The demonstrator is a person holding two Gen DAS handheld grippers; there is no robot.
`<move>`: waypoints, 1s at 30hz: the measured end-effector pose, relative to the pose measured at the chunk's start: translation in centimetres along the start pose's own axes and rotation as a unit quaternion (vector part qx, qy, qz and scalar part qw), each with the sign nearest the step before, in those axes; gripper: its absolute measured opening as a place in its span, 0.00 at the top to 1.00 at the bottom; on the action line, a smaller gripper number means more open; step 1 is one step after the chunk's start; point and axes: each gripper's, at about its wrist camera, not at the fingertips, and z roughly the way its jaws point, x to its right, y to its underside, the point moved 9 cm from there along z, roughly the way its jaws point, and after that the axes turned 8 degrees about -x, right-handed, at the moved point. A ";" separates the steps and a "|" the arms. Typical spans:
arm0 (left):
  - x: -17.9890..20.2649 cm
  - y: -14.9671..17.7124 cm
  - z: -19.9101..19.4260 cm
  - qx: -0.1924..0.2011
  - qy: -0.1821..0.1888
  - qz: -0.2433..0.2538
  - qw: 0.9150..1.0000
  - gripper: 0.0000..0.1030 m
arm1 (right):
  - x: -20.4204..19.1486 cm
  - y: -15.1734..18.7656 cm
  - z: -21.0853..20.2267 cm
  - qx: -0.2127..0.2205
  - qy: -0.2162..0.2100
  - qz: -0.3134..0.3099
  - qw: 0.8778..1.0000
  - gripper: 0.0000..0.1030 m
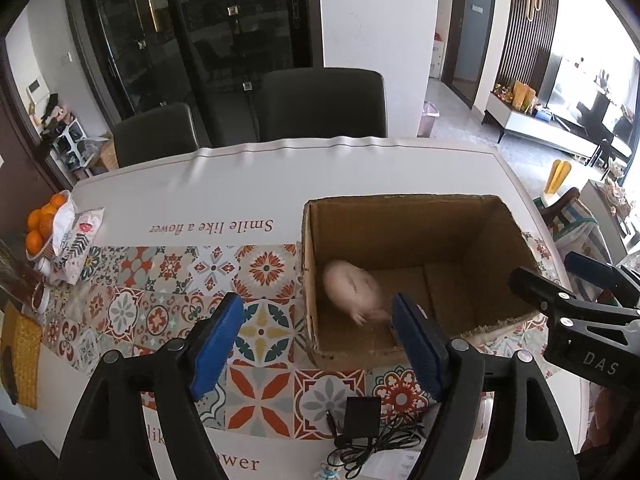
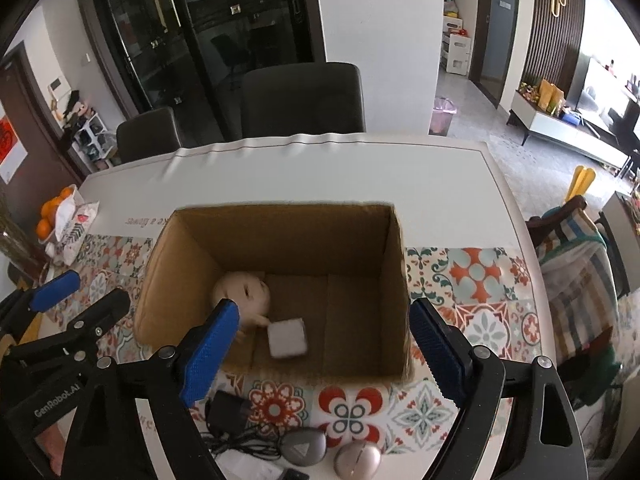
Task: Organize rigid objects
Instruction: 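Open the right tool to drop the toy while the left tool drops the charger into the box, then withdraw both open tools from the box back toward the items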
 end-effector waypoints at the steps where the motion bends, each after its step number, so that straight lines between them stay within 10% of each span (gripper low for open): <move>1: 0.1 0.2 -0.4 0.004 -0.001 0.001 1.000 0.24 | 0.1 0.1 -0.3 0.002 0.000 0.002 1.000 0.16; 30: 2.6 7.2 -3.8 0.005 0.012 0.011 1.000 0.19 | 1.7 7.4 -5.0 0.016 -0.006 0.007 1.000 0.16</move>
